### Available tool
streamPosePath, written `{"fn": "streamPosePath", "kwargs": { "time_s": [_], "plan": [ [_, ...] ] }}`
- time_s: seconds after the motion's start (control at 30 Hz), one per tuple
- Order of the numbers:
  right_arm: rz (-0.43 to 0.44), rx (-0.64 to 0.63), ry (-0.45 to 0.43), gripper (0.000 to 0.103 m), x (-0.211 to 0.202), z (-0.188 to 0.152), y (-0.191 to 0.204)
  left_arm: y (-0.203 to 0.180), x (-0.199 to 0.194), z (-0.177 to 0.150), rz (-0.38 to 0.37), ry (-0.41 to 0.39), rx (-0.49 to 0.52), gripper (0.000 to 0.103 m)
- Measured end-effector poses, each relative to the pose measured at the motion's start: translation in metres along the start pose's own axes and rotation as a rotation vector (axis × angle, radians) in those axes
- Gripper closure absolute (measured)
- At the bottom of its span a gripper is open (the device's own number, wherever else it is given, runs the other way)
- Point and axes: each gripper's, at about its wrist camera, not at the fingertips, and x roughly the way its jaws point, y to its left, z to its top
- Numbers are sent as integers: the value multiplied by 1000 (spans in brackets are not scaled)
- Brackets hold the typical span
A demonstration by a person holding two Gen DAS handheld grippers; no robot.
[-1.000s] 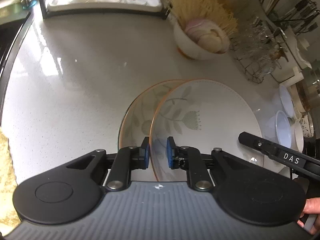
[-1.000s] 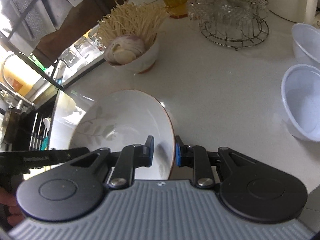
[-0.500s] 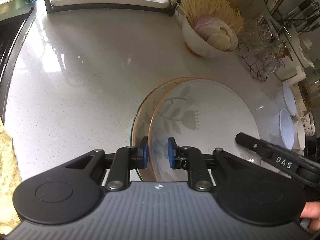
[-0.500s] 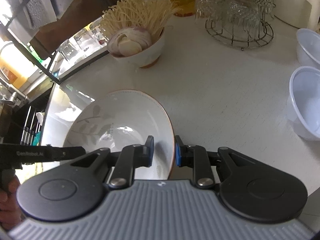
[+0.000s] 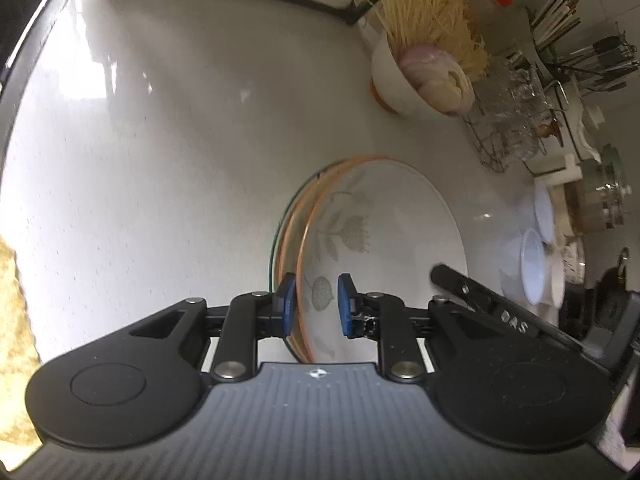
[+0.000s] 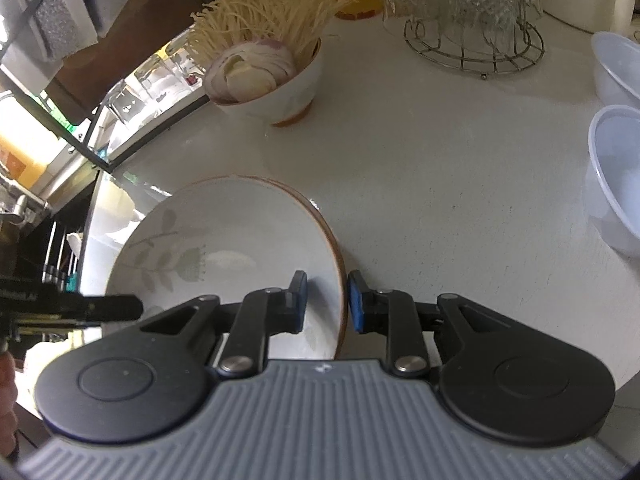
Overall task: Organize plates and bowls
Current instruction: 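Lower the leaf-pattern bowl onto the leaf-pattern stack with both grippers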
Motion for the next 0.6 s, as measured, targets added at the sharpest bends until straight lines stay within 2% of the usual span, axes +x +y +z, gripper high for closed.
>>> {"fn": "streamPosePath", "kwargs": {
  "time_s": [0.2,0.5,0.6],
  "plan": [
    [-5,25,-8,76,0,-1,0,5,-2,-5,-29,11,-16,79],
    [2,42,0,75,1,0,-1,22,-10,-9,-117,59,-53,74],
    [10,46,11,73,2,2,-1,33,-16,-14,-120,58,-54,74]
  ]
}}
